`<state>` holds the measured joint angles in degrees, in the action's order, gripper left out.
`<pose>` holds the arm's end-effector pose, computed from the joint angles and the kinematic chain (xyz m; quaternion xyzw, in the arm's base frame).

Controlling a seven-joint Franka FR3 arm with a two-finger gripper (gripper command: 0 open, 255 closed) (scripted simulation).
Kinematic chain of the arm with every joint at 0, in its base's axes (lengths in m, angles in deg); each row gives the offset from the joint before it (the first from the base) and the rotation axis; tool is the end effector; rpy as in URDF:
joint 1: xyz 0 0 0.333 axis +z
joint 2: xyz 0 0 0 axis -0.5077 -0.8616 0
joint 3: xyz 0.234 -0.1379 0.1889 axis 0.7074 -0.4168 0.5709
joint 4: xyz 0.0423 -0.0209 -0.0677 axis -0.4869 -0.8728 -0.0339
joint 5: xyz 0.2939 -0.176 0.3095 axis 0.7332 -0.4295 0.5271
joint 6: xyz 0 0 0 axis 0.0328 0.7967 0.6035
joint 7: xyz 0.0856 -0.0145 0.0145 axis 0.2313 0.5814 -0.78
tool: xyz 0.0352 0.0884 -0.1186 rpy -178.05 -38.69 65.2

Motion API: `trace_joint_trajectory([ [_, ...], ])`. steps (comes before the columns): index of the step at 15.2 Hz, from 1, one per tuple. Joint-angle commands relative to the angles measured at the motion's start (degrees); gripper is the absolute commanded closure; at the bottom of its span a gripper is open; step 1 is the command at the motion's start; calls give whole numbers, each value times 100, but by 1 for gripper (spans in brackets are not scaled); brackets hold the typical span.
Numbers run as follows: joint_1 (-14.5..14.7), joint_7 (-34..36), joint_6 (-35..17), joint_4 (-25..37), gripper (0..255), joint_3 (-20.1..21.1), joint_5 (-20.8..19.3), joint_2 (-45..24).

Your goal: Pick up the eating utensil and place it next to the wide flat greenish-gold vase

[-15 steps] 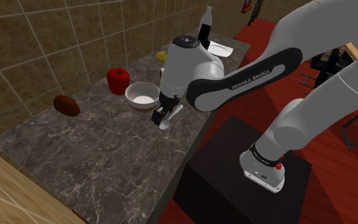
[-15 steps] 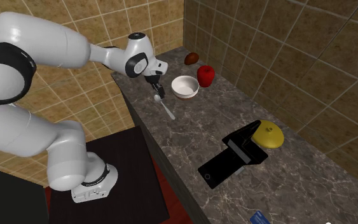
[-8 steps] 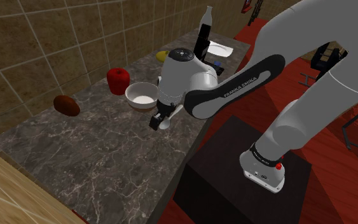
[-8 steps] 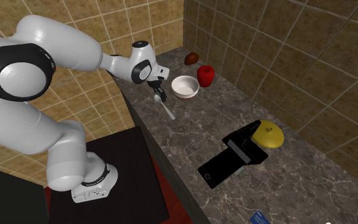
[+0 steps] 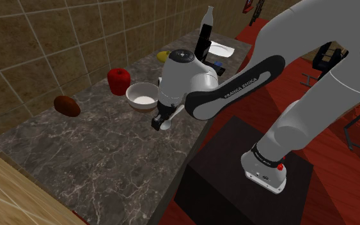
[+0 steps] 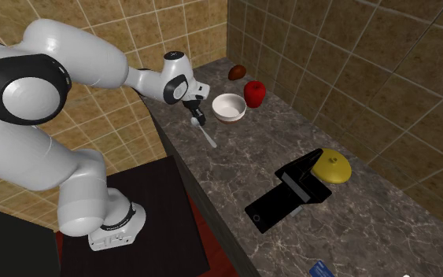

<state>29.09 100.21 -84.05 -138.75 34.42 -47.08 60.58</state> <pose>0.4376 0.3022 0.2507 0.9924 0.0931 0.0792 0.0106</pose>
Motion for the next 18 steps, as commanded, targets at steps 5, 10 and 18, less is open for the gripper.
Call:
trace_joint_trajectory([
  [5,0,0,0,0,255,0,0,0],
  [10,15,-62,80,24,255,-13,78,71],
  [18,133,-443,738,269,255,-151,535,574],
])
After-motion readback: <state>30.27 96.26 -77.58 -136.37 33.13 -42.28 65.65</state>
